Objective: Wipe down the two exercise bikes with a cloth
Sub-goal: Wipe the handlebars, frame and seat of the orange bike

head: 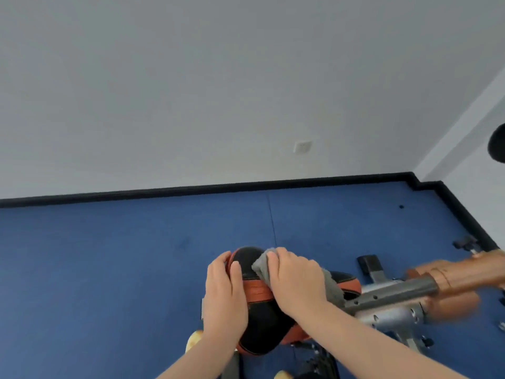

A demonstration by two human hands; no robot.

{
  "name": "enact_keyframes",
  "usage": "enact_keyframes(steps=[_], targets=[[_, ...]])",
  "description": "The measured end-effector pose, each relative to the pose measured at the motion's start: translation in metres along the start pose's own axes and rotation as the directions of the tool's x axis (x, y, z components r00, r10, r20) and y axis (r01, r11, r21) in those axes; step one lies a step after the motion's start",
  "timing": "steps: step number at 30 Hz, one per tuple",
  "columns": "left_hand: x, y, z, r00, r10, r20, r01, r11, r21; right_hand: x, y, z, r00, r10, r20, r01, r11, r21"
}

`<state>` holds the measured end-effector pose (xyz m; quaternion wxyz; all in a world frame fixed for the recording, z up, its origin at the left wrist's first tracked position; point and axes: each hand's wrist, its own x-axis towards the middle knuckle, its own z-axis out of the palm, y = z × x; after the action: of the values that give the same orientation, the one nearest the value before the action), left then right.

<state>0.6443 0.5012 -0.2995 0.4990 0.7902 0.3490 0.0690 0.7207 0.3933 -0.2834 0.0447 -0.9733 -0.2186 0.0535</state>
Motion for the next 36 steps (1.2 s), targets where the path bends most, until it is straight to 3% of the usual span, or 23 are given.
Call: enact_keyframes(steps=[2,4,6,8,10,12,14,15,17,19,20,21,23,24,25,26,29,30,33,36], targets=[[-0.014,-0.007,-0.001,1.000,-0.006,-0.014,0.006,0.999,-0.052,0.008,-0.023,0.003,0.999,-0.043,-0.010,0.044,0.983,0.178],[-0.032,-0.017,-0.002,1.000,0.003,0.004,-0.002,0.998,-0.066,0.010,-0.023,0.002,0.966,-0.253,-0.051,0.258,0.928,0.269],[-0.045,-0.025,-0.002,0.999,-0.019,0.028,0.022,0.996,-0.092,0.012,-0.003,-0.001,0.829,-0.554,-0.074,0.551,0.789,0.273],[-0.050,-0.028,-0.003,0.996,-0.033,0.082,0.044,0.988,-0.145,0.015,0.025,-0.003,0.697,-0.716,-0.027,0.680,0.649,0.340],[-0.048,-0.027,-0.007,0.989,-0.027,0.144,0.052,0.984,-0.173,0.026,0.035,-0.003,0.696,-0.717,0.028,0.624,0.624,0.471],[-0.045,-0.027,-0.011,0.982,-0.065,0.178,0.089,0.988,-0.127,0.042,0.019,-0.005,0.790,-0.600,0.123,0.450,0.705,0.549],[-0.042,-0.028,-0.012,0.978,-0.118,0.169,0.131,0.989,-0.065,0.057,-0.013,-0.007,0.848,-0.478,0.228,0.339,0.821,0.459],[-0.042,-0.028,-0.012,0.978,-0.132,0.161,0.142,0.988,-0.056,0.060,-0.027,-0.008,0.834,-0.497,0.238,0.385,0.835,0.393],[-0.045,-0.026,-0.011,0.983,-0.113,0.145,0.124,0.990,-0.069,0.053,-0.041,-0.008,0.710,-0.686,0.158,0.655,0.726,0.211],[-0.049,-0.021,-0.012,0.989,-0.093,0.114,0.097,0.995,-0.034,0.046,-0.038,-0.006,0.451,-0.887,0.103,0.875,0.462,0.147],[-0.050,-0.019,-0.012,0.987,-0.126,0.103,0.128,0.992,-0.007,0.050,-0.034,-0.006,0.382,-0.916,0.125,0.898,0.400,0.186],[-0.052,-0.017,-0.013,0.979,-0.176,0.101,0.175,0.984,0.016,0.058,-0.031,-0.009,0.401,-0.901,0.166,0.864,0.432,0.259],[-0.053,-0.017,-0.014,0.967,-0.228,0.110,0.223,0.973,0.050,0.075,-0.030,-0.018,0.597,-0.757,0.264,0.640,0.648,0.413],[-0.052,-0.018,-0.014,0.966,-0.233,0.112,0.228,0.972,0.057,0.079,-0.032,-0.019,0.663,-0.689,0.294,0.561,0.717,0.415],[-0.053,-0.019,-0.014,0.967,-0.228,0.118,0.224,0.974,0.047,0.076,-0.036,-0.018,0.680,-0.668,0.303,0.567,0.740,0.362],[-0.053,-0.020,-0.013,0.970,-0.207,0.128,0.208,0.978,0.013,0.070,-0.039,-0.015,0.655,-0.707,0.267,0.661,0.707,0.251],[-0.052,-0.023,-0.011,0.981,-0.126,0.150,0.146,0.980,-0.134,0.043,-0.040,-0.006,0.376,-0.916,0.144,0.921,0.386,0.054],[-0.052,-0.023,-0.011,0.980,-0.128,0.152,0.151,0.977,-0.153,0.047,-0.040,-0.009,0.365,-0.913,0.181,0.918,0.385,0.092],[-0.052,-0.022,-0.012,0.973,-0.181,0.141,0.189,0.981,-0.052,0.069,-0.050,-0.017,0.577,-0.741,0.342,0.704,0.664,0.252],[-0.050,-0.026,-0.011,0.971,-0.187,0.147,0.200,0.977,-0.079,0.083,-0.061,-0.018,0.689,-0.562,0.457,0.509,0.825,0.247]])
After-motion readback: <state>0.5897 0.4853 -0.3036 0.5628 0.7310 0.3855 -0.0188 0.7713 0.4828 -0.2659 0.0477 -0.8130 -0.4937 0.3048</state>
